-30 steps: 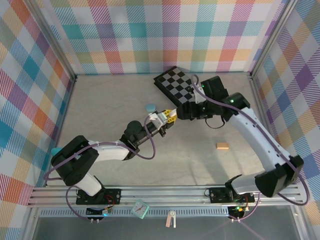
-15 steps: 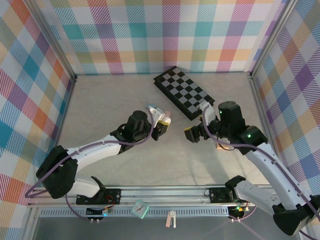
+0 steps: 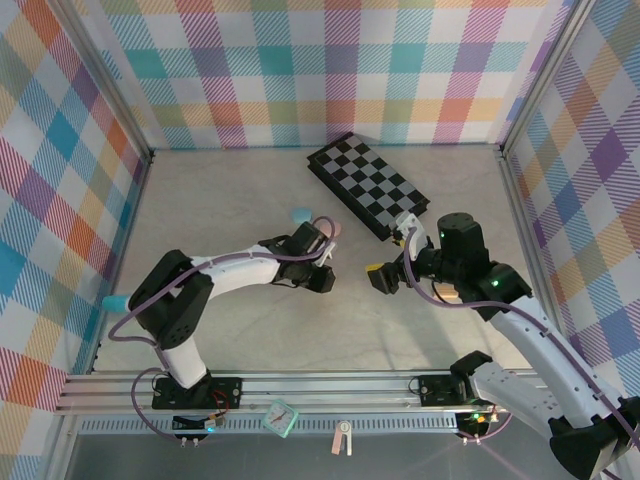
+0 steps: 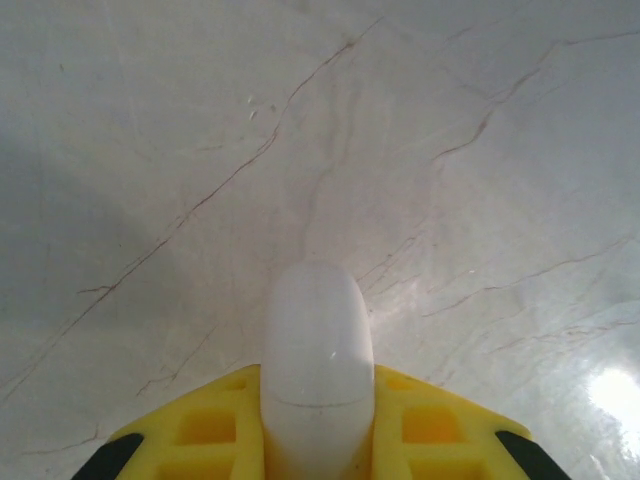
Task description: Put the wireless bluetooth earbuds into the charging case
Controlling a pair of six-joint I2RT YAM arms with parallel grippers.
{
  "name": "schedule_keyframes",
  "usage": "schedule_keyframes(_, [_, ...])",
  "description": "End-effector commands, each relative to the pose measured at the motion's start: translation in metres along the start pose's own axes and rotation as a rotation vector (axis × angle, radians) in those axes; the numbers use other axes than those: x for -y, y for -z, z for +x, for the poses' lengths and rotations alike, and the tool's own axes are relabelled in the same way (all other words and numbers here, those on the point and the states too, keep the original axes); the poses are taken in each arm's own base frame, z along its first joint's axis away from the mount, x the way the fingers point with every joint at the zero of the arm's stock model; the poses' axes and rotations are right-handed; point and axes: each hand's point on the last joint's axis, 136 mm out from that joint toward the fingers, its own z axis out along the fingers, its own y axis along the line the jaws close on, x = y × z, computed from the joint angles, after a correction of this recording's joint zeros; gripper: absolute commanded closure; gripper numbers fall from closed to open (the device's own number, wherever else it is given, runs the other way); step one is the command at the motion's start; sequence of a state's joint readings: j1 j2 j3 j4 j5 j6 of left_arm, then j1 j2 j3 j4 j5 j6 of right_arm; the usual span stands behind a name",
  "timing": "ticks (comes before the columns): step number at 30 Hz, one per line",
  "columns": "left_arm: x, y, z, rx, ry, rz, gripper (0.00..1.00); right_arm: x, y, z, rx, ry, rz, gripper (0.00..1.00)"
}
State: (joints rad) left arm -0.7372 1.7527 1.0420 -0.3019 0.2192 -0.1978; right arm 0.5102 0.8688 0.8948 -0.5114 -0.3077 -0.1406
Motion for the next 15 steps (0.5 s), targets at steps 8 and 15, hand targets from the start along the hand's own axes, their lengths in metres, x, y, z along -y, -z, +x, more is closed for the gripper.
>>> schedule_keyframes(8, [-0.011,0.016,-0.016,0.056,0.046,-0.086,0.34,0.024,0.011,-0.014,0.116,0.029,0.163,0.01])
schedule_keyframes(15, [-0.020,0.075,-0.057,0.334,0.011,-0.186,0.06,0.084,0.021,-0.023,0.245,-0.099,0.449,0.01])
